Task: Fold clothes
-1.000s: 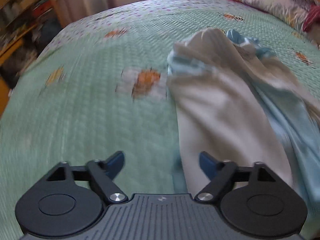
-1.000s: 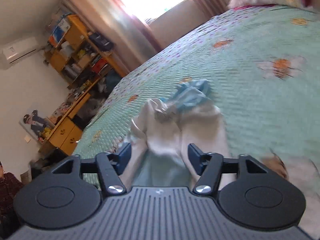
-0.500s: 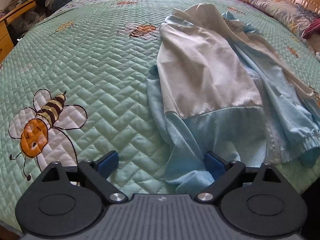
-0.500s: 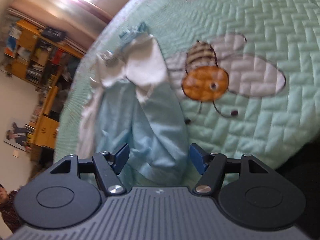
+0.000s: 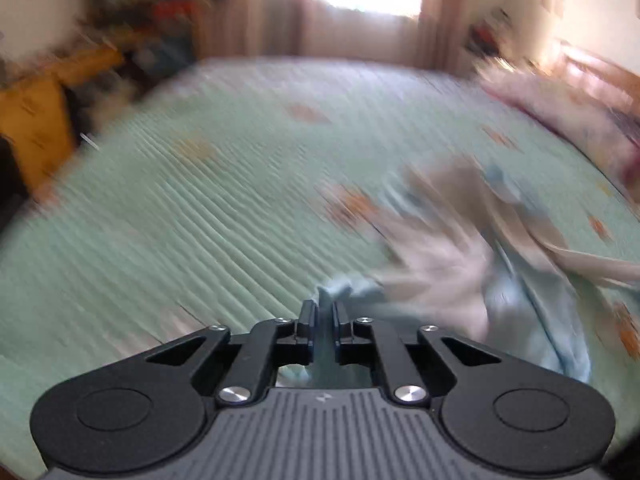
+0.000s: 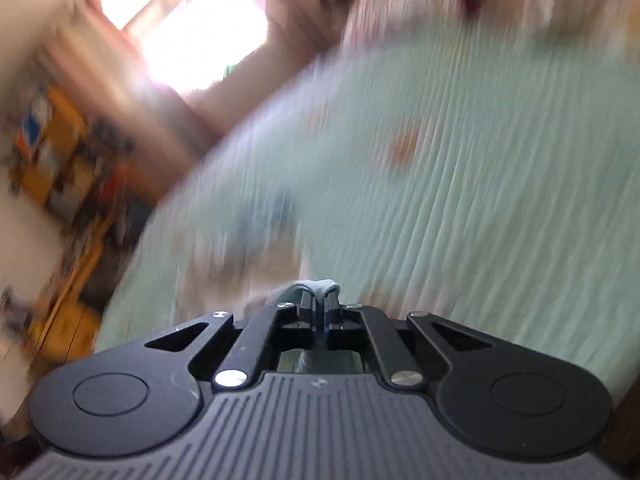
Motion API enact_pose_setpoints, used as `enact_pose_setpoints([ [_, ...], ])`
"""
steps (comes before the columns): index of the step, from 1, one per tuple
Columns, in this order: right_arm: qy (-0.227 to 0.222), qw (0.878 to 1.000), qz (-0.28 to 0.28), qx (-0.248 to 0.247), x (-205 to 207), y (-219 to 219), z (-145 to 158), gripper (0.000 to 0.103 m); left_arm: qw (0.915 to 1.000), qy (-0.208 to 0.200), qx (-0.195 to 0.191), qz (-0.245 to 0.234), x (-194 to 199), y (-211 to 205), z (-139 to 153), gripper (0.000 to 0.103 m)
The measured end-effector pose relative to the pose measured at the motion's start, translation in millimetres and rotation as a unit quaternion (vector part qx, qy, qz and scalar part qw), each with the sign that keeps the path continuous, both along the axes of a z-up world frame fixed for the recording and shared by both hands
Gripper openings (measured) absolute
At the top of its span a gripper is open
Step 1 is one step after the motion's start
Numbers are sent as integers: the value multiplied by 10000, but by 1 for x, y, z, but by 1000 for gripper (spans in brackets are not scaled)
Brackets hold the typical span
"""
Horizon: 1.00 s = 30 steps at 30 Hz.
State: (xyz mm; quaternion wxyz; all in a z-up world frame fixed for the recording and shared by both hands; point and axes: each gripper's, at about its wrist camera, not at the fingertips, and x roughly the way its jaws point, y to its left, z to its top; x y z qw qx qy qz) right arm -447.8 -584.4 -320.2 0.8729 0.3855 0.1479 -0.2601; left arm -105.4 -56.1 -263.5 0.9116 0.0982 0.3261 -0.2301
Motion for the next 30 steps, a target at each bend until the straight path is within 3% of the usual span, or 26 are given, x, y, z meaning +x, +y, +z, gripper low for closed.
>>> enact_pose_setpoints([
  [2,-96,9989,-387,-235,-18,-22,26,11,9987,-230,269,353,22,16,19,51],
  [4,-54,9972,-617,-414,-27,-24,34,25,9956,-271,465,771,29,28,14,56],
  [5,41,9968,-645,-477,-27,-14,29,45,9932,-281,559,982,31,33,11,56],
  [6,136,9962,-674,-541,-26,-5,24,62,9937,-118,408,1041,27,39,2,56],
  [7,231,9954,-702,-604,-26,5,19,66,9956,115,178,918,19,42,-11,56],
  [9,421,9936,-759,-729,-25,25,9,67,9972,415,57,620,-8,36,-42,54],
  [10,585,9894,-994,-886,-24,36,-1,68,9977,477,172,442,-23,27,-56,54],
  [12,664,9888,-1178,-633,-22,48,-21,68,9975,538,456,5,-52,6,-81,54],
  [14,430,9980,-441,-153,-5,64,-32,68,9950,258,849,-459,-73,-18,-92,54],
  [16,416,9974,593,61,24,85,-36,68,9896,-157,1245,-698,-81,-41,-93,56],
  [17,407,9929,1108,168,39,96,-38,68,9873,-347,1373,-715,-78,-50,-90,60],
  [19,509,9849,1628,278,68,114,-44,68,9837,-589,1506,-785,-65,-63,-84,69],
  [22,512,9697,2051,1226,100,132,-71,68,9786,-596,1770,-864,-35,-76,-86,70],
  [25,643,9527,2197,2000,113,138,-101,68,9696,-588,2152,-1002,-17,-87,-102,72],
  [28,538,9408,2170,2550,109,142,-111,68,9592,-598,2534,-1101,-1,-98,-119,73],
  [30,420,9318,2143,2898,110,137,-119,68,9607,-526,2529,-1019,6,-100,-127,72],
])
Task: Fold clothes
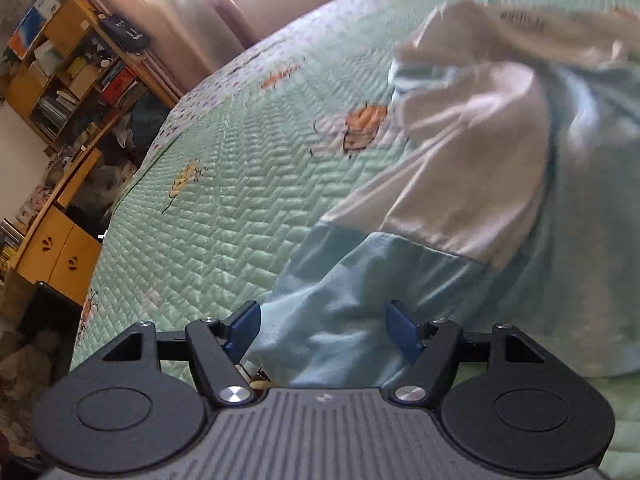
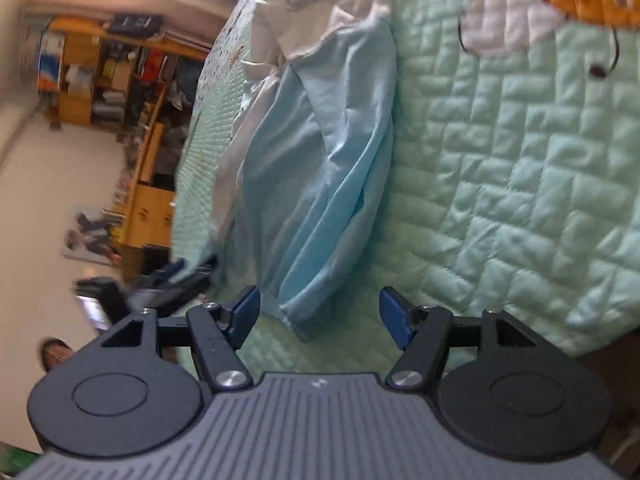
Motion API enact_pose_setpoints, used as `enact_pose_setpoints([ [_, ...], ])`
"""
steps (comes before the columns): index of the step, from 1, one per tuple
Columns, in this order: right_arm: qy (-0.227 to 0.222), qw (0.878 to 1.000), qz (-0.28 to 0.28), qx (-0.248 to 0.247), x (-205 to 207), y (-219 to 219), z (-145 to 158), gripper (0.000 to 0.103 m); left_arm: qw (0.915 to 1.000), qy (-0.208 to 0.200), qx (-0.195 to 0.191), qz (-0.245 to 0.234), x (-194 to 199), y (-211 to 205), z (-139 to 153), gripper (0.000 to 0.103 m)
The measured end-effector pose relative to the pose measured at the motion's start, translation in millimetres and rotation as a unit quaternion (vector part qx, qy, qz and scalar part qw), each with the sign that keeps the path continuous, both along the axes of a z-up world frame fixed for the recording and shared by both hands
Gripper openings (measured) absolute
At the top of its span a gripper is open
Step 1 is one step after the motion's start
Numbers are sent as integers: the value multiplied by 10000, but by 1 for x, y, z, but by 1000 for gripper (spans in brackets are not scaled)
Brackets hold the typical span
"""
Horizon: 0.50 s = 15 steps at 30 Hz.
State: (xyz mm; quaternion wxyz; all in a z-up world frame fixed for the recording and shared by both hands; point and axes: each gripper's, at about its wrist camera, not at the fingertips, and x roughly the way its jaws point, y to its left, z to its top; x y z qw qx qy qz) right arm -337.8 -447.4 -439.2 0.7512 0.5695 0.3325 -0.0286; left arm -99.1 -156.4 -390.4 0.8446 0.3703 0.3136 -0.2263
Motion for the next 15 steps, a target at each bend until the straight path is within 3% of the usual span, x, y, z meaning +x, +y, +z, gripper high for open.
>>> enact_pose_setpoints([
  [1,16,9998,-29,183,2,-3,-4,68,9998,152,-140,52,3,0,0,65],
  [4,42,9977,-161,660,3,-3,-13,68,9952,701,-654,208,10,0,3,22],
  [5,51,9964,-206,819,4,-3,-16,68,9940,753,-759,235,10,2,5,16],
  [8,-46,9932,-334,1117,13,0,-19,63,9910,807,-1022,298,10,9,12,12],
  [10,-43,9957,-239,896,19,2,-14,23,9885,835,-1207,377,13,14,19,12],
  [11,113,9984,-168,530,21,5,-9,4,9868,844,-1305,446,17,18,24,12],
  [13,82,9994,-106,317,20,2,1,4,9843,793,-1459,594,25,27,35,12],
  [14,-43,9995,-130,275,12,0,9,4,9837,716,-1503,676,29,33,41,1],
  [15,-174,9996,-188,83,3,-5,22,4,9830,639,-1546,758,32,38,48,2],
])
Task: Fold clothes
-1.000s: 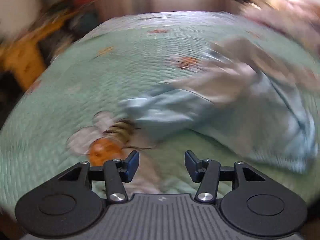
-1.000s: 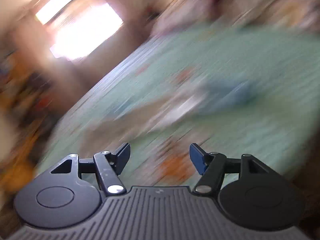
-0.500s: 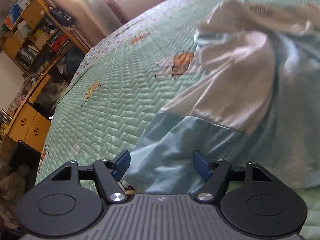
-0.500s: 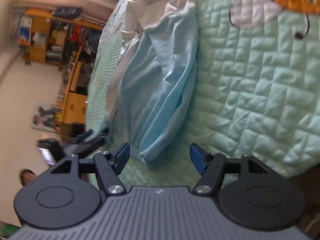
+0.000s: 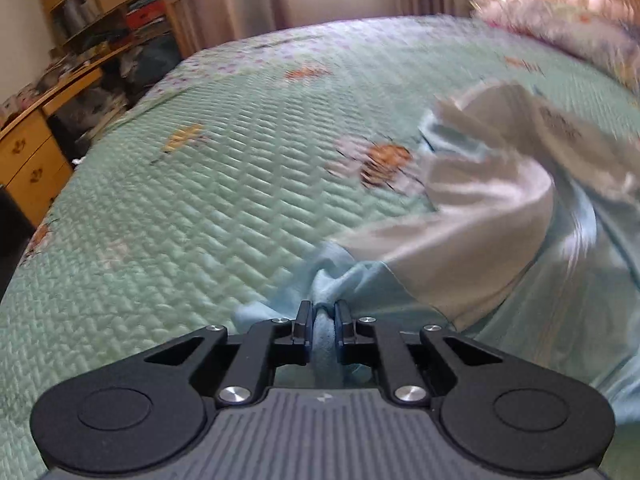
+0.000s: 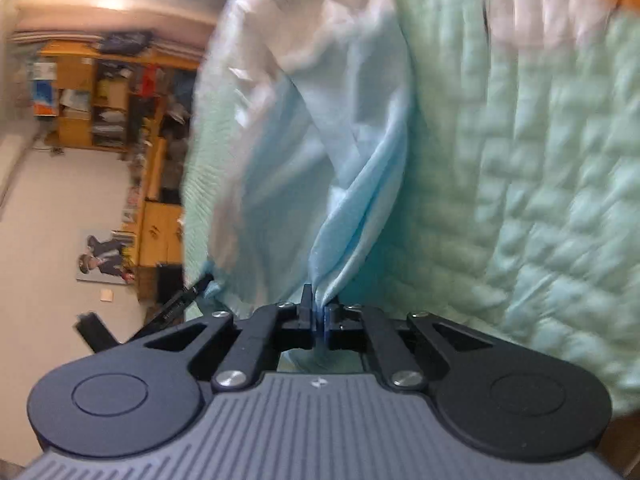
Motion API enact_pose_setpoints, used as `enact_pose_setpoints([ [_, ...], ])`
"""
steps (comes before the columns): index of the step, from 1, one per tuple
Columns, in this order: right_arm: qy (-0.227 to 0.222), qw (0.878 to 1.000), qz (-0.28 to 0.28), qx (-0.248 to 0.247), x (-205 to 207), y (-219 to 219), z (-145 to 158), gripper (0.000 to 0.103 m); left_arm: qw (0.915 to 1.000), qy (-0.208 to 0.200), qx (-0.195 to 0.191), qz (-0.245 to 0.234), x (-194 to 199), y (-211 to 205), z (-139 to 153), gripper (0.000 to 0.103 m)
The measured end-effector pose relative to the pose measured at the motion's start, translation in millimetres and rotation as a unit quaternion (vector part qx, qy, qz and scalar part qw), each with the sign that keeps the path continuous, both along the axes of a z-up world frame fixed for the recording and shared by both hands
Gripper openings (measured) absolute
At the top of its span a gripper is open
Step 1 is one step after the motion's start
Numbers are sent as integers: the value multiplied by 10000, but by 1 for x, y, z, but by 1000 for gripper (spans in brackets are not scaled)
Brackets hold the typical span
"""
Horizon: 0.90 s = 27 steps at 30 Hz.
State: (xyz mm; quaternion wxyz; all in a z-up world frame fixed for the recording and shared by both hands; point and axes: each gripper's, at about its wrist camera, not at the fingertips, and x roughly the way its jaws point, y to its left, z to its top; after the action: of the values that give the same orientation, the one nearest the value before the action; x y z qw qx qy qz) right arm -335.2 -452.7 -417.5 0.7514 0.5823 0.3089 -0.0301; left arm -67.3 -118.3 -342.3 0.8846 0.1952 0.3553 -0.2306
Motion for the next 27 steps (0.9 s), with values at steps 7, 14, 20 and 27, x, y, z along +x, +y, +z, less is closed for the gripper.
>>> enact_pose_setpoints([
  [7,-359,9873,-497,-1467,-97,-48,83,4,9946,-213,-356,947,16,54,33,10],
  [14,371,9912,-893,-903,-101,-45,23,33,9886,639,-444,1291,-39,64,-21,66],
  [20,491,9890,-920,-1053,-105,-44,7,46,9891,1235,-696,-385,-125,0,-43,87],
  [27,540,9792,-684,-1835,-99,-32,14,55,9834,1539,-709,-653,-138,-56,-63,97],
])
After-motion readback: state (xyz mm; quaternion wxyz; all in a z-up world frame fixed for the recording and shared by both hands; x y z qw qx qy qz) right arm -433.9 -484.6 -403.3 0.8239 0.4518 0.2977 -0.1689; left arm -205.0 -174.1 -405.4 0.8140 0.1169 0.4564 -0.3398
